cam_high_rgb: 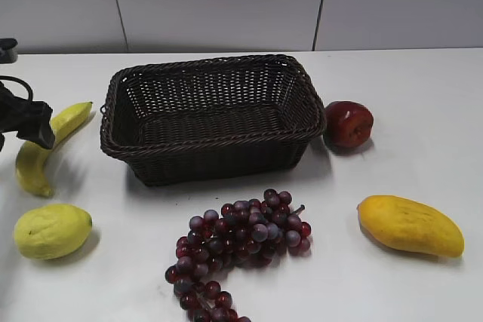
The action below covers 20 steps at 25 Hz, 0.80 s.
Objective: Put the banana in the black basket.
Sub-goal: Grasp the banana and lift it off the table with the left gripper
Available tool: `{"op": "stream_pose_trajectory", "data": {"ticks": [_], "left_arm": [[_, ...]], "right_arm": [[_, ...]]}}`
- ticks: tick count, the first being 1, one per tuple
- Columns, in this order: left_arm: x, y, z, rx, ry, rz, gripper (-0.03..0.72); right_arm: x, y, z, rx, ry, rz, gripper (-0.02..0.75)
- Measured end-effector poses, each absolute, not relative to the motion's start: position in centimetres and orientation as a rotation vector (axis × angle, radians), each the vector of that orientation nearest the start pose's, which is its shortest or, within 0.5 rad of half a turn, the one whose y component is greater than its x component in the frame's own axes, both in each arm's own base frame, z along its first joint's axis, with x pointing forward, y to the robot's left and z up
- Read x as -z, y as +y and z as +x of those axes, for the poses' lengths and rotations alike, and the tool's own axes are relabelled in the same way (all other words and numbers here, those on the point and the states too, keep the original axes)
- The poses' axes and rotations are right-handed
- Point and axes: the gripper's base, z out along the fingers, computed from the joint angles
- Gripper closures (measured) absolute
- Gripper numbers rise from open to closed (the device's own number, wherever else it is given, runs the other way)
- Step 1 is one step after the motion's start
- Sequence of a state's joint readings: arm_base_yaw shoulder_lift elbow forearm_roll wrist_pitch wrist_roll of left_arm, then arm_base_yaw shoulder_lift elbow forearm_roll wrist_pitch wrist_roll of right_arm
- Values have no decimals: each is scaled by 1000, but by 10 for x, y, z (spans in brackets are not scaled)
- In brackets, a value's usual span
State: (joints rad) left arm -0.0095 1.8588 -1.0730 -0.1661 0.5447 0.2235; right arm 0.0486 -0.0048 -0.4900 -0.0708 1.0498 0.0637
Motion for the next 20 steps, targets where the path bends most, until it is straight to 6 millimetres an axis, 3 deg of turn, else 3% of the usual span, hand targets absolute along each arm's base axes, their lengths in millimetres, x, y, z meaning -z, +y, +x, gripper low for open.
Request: {"op": "stream_pose_trajectory", "data": {"ticks": [8, 10, 16, 20], "left_arm": [[-123, -10, 364, 89, 2793, 128, 75], [-121, -10, 365, 94, 2791, 116, 120], [-120, -11, 367, 98, 2782, 106, 361], [-120, -11, 367, 107, 2783, 94, 374]], "right_arm": [[-276, -6, -4, 14, 2037, 18, 154], [-276, -6, -4, 14, 2037, 18, 154], [-276, -6, -4, 14, 2037, 18, 154], [-276, -6, -4, 14, 2037, 18, 154]]}}
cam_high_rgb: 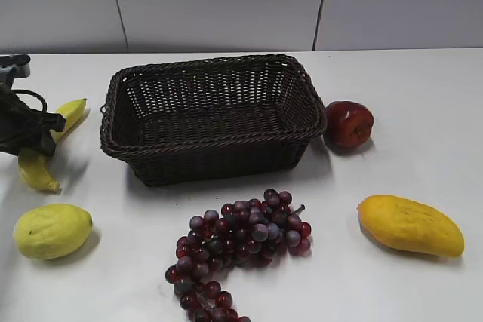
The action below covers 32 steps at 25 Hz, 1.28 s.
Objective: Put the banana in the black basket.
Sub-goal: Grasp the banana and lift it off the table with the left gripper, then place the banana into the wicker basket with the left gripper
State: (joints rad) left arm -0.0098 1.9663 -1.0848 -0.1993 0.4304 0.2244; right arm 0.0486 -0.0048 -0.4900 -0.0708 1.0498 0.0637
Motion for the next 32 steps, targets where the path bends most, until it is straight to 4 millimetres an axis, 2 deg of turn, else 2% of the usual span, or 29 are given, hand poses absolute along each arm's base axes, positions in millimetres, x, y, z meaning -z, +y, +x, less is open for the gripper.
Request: {"op": "stream_pose_trajectory", "data": {"ticks": [4, 7, 13, 16, 19, 22, 27, 29, 32], "left_arm": [[-125, -12, 369, 122, 2806, 100, 374], [-146, -13, 373, 136, 2793, 112, 374], [-229, -16, 384, 143, 2678, 170, 374], [-269, -26, 388, 143, 2601, 222, 374], [-297, -52, 391, 157, 2522, 313, 374], [-309, -85, 390, 147, 2443, 435, 374], [-311, -143, 383, 93, 2292, 660, 374], [-307, -166, 381, 63, 2230, 757, 374], [-291, -194, 379, -31, 2164, 928, 374]], "right_arm": [[-276, -6, -4, 14, 2037, 18, 154], [-276, -6, -4, 14, 2037, 18, 154], [-276, -6, -4, 14, 2037, 18, 154], [-276, -6, -4, 14, 2037, 18, 154], [-276, -6, -4, 14, 2037, 18, 154], [-276, -6, -4, 14, 2037, 18, 154], [-276, -6, -4, 14, 2037, 18, 154], [-276, -6, -4, 14, 2037, 18, 154], [-276, -6, -4, 14, 2037, 18, 154]]}}
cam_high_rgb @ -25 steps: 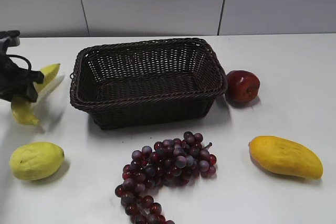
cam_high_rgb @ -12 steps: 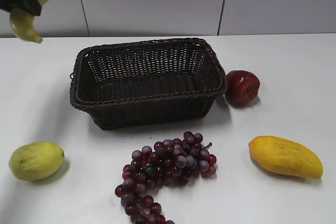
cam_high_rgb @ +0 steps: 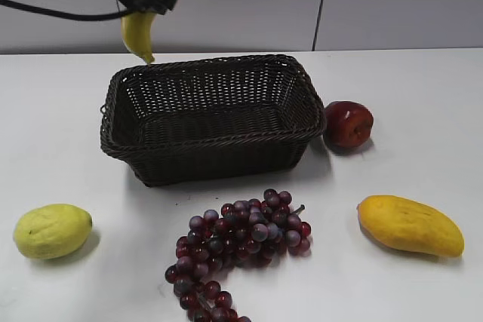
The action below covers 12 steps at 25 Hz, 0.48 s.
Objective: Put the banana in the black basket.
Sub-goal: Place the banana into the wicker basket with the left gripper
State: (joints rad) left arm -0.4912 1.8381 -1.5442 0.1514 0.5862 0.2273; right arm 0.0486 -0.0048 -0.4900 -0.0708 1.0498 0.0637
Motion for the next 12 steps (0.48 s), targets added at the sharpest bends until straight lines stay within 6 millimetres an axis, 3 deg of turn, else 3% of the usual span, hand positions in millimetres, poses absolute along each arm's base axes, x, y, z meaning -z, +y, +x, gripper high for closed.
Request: {"op": "stream_pose_trajectory", "data": {"ticks": [6, 12], "left_arm": [[-246, -233, 376, -127, 2138, 1159, 374], [-200, -243, 382, -143, 2217, 1234, 374]], "right_arm": [[-276, -6, -4, 14, 2037, 18, 154], [-276, -6, -4, 14, 2037, 18, 154]]}}
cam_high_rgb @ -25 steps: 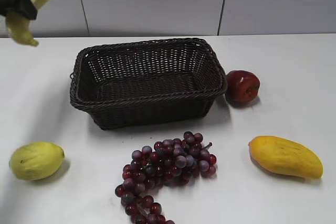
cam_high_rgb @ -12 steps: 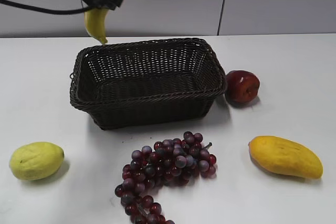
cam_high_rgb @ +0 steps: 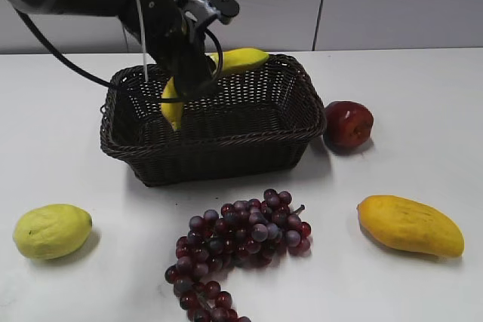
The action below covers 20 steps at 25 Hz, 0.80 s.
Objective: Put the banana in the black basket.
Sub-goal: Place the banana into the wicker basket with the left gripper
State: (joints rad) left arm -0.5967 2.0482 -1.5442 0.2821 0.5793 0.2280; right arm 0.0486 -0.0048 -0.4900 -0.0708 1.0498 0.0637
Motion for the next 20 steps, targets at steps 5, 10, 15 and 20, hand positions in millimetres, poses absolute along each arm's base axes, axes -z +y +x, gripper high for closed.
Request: {"op": "stream_pose_trajectory", "data": {"ticks": [5, 10, 15, 20], "left_arm": [[-187, -244, 382, -124, 2270, 1233, 237], [-189, -244, 381, -116, 2282, 1226, 53], [-217, -239, 375, -84, 2290, 1116, 31], [-266, -213, 378, -39, 2355, 889, 31]], "right_arm": [[-276, -6, -4, 14, 2037, 18, 154], [-276, -6, -4, 14, 2037, 18, 154], [-276, -6, -4, 14, 2037, 18, 154], [-276, -6, -4, 14, 2037, 18, 154]]}}
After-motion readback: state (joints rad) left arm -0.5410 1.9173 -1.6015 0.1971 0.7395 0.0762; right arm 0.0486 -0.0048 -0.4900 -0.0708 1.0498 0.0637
